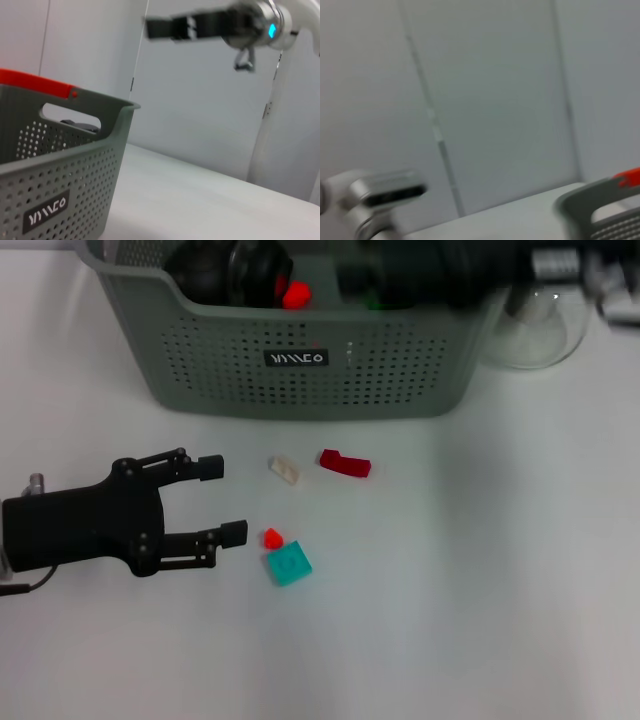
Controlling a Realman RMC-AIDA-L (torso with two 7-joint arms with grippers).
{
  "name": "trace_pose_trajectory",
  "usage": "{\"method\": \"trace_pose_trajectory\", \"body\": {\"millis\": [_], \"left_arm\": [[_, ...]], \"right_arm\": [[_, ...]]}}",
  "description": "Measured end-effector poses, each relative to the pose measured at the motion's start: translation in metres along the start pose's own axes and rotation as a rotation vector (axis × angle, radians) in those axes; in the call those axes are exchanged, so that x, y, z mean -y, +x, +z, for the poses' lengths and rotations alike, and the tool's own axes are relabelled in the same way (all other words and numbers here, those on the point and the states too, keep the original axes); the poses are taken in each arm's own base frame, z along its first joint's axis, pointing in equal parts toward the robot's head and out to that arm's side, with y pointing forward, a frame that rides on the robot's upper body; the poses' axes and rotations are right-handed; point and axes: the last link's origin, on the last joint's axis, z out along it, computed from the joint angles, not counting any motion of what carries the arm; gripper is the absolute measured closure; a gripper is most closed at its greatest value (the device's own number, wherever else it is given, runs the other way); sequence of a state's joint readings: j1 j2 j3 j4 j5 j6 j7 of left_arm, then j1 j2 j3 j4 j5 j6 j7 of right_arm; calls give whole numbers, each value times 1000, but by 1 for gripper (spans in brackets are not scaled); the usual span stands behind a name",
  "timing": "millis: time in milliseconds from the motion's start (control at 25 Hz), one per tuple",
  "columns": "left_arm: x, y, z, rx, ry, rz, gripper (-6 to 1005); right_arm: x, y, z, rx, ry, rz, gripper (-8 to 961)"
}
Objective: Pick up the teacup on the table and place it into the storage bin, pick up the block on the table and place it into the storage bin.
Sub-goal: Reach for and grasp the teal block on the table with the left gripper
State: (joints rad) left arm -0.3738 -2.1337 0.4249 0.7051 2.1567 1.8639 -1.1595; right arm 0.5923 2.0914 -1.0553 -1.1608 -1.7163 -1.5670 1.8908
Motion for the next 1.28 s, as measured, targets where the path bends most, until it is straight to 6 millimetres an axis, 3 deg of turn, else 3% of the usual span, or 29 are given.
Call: {"method": "trace_pose_trajectory", "body": {"millis": [160,440,960,1280], "left_arm": [[0,-2,-1,56,-17,-2,158],[1,16,8,247,-101,29,158],[13,67,29,652,-47,-19,167],[5,84,62,779,-105,89,173]], "right_arm": [[-13,39,-9,-26,-130,28,275],[-4,77,-29,-40,-93,185,276],[-1,83,-26,-11,-72,264,278],[6,94,-24,-10,-23,316,278]]}}
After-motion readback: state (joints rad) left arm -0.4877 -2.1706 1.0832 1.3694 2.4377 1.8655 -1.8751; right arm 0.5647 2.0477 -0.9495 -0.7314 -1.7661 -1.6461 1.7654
